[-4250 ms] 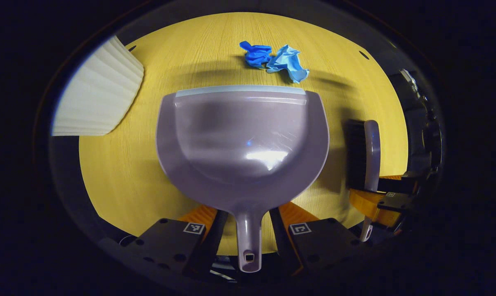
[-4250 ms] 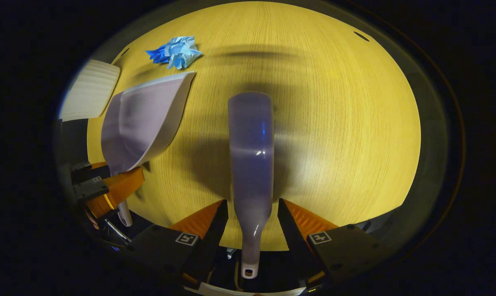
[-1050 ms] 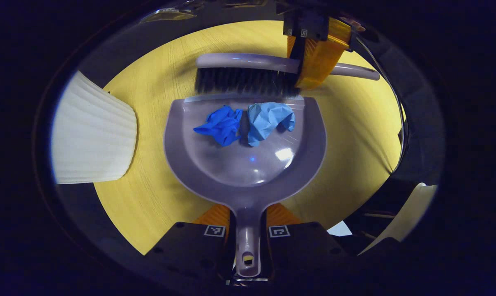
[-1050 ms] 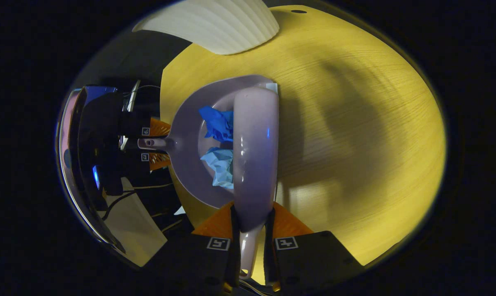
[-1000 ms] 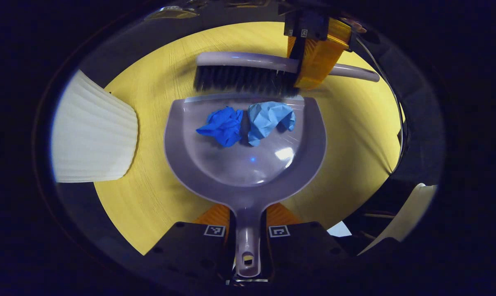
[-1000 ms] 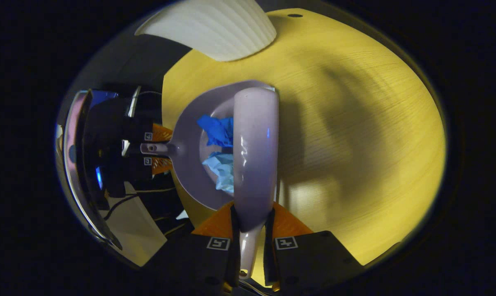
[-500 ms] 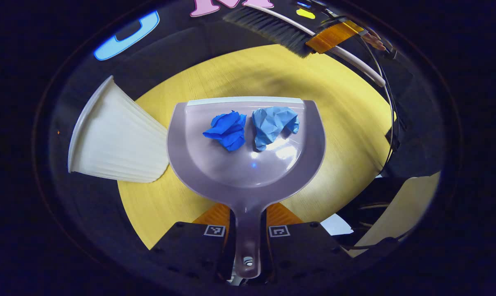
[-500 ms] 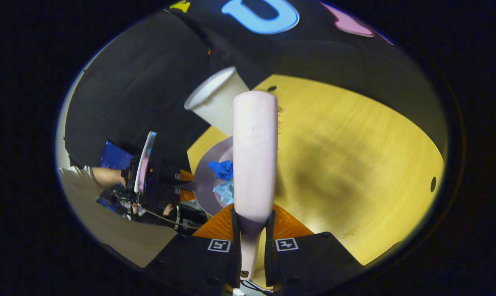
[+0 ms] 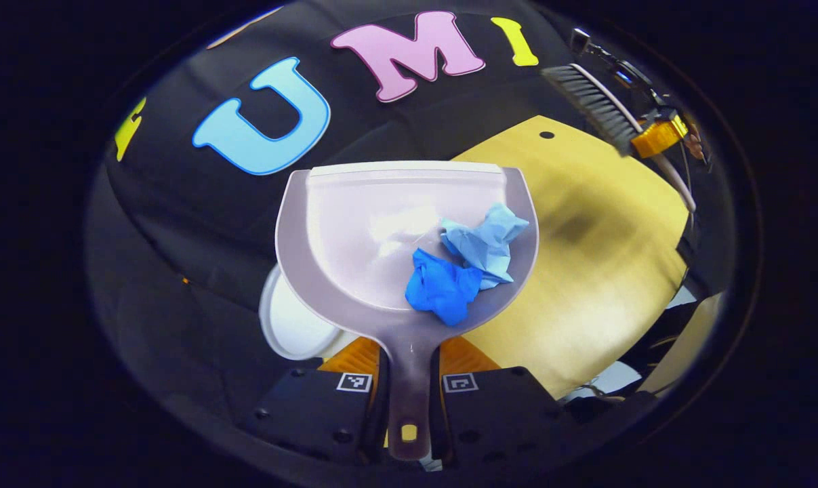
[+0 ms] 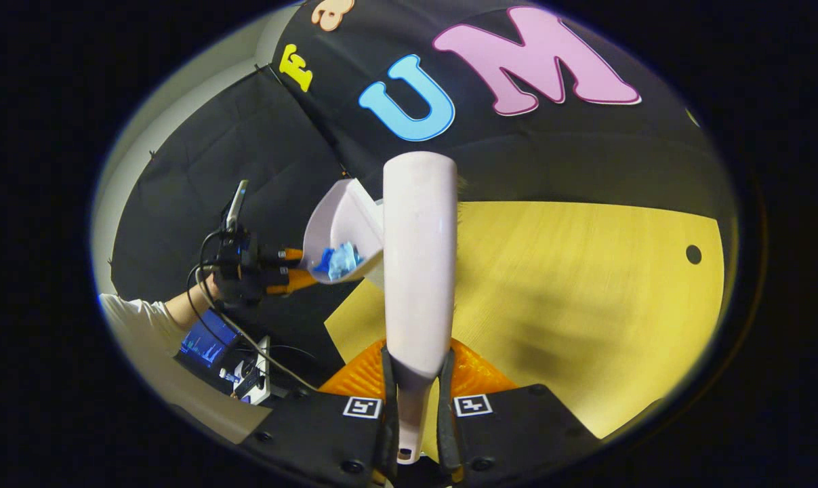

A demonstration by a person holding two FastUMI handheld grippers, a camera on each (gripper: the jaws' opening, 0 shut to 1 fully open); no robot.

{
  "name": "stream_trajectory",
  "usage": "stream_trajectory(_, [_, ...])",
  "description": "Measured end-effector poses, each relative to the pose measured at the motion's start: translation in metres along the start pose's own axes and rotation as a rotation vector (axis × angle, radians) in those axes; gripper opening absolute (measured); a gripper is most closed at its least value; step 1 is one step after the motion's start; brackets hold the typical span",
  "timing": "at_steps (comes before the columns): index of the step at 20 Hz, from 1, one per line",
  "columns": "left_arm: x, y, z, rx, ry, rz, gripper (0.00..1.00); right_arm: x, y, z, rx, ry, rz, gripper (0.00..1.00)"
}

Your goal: Pick up the small broom and dustpan from the desktop, sweep the trash into the dustpan with the broom, and then empty the trash into the garbage bin.

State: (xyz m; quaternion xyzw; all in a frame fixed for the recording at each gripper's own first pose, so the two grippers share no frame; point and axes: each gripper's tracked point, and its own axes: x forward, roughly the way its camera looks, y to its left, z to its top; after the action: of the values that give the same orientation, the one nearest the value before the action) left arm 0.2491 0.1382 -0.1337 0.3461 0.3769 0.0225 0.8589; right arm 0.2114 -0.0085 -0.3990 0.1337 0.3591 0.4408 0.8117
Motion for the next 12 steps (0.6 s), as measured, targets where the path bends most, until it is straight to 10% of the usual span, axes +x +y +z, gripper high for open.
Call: stream_trajectory(12, [0.002, 0.204, -0.027, 0.358, 0.232, 0.514, 0.21, -0.03, -0.024, -0.021, 0.068, -0.031, -0.031, 0.24])
